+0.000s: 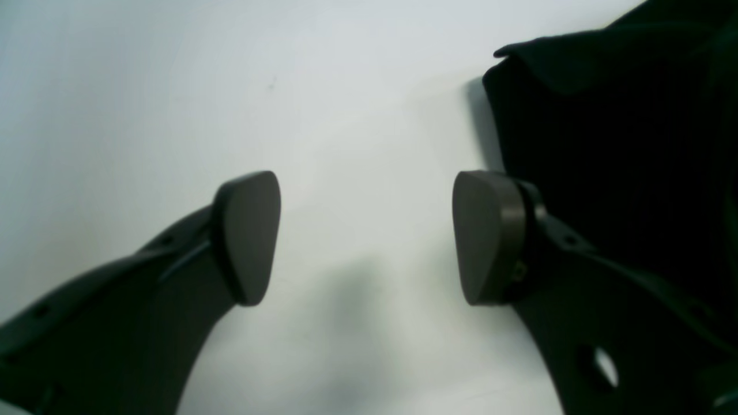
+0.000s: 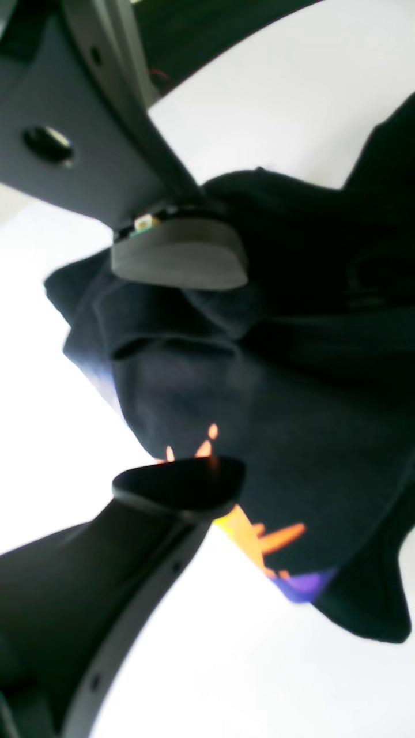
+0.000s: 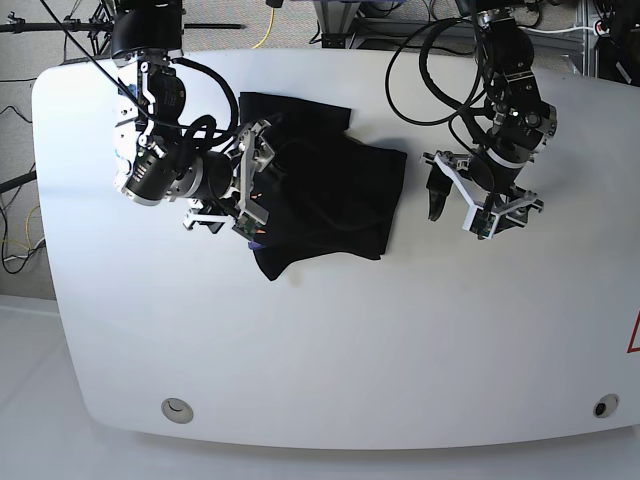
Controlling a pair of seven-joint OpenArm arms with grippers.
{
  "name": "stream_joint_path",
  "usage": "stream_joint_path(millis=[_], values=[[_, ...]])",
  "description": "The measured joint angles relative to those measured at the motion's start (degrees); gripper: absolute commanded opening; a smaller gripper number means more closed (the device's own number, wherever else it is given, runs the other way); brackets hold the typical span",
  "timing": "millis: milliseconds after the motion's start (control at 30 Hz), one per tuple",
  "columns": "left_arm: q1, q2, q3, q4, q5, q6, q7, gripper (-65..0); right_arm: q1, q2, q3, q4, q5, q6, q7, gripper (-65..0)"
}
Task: Fold the T-shirt properly
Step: 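Grasp the shirt's folded edge with the right gripper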
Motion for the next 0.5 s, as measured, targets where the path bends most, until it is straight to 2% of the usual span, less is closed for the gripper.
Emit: stream_joint_path(millis=[233, 500], values=[[0.0, 0.0, 0.1, 0.0, 0.0, 0.0, 0.0, -22.3, -2.5, -2.3, 0.1, 0.2, 0.1, 0.0, -1.4, -21.9], [-0.1, 0.0, 0.2, 0.0, 0.0, 0.0, 0.0, -22.3, -3.4, -3.7, -0.3, 1.1, 6.3, 0.0, -1.6, -21.9]])
